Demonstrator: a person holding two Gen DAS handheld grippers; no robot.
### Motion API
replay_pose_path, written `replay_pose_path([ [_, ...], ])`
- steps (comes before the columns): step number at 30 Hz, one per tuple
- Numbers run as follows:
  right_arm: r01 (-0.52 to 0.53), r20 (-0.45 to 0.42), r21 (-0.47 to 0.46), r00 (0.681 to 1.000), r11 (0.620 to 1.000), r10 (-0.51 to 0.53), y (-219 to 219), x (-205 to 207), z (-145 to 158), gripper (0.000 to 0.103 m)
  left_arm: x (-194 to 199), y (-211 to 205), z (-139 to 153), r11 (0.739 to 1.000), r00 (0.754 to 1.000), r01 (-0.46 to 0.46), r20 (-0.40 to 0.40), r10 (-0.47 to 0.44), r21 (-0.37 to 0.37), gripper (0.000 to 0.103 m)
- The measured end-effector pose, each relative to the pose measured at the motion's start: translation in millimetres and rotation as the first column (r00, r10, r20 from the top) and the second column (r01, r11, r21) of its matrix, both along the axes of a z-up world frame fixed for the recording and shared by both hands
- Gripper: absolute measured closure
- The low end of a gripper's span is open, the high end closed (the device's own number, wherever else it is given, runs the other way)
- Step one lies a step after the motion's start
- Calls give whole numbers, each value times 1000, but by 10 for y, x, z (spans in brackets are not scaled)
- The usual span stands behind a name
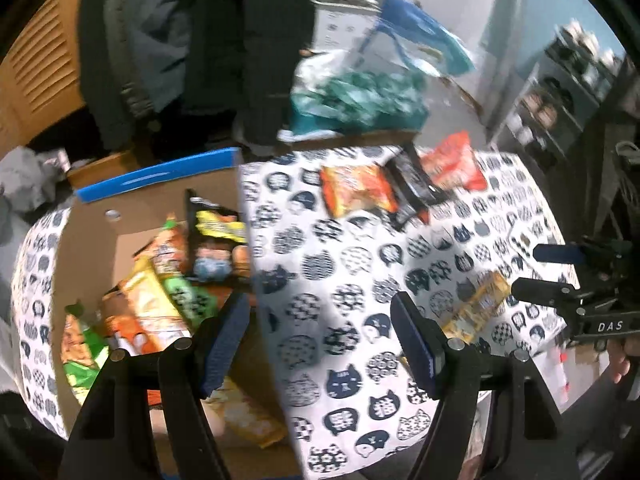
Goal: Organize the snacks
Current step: 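Return both tools to the table and approach the long yellow stick snack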
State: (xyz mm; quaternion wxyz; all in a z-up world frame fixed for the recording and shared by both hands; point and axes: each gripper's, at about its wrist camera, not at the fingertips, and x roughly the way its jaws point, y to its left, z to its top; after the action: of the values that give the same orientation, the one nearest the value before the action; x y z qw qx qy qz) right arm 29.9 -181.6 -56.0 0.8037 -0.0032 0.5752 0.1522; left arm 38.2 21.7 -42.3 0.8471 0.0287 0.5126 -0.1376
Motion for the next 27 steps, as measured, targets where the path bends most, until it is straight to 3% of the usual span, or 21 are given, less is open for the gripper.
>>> replay_pose_path([
  [4, 40, -29, -8, 999, 999, -40, -266, -93, -180, 28, -47, -359, -156, 997, 997, 65, -36, -64, 31, 29],
  [10, 85, -82, -24, 993, 996, -86, -558, -204, -503, 28, -35, -614, -488, 997, 991, 69, -114, -63, 42, 29],
  [27, 154, -207, -110, 963, 982, -174, -906, -252, -1288, 28, 87, -1012, -1169, 968, 985, 112, -152, -78, 225, 29],
])
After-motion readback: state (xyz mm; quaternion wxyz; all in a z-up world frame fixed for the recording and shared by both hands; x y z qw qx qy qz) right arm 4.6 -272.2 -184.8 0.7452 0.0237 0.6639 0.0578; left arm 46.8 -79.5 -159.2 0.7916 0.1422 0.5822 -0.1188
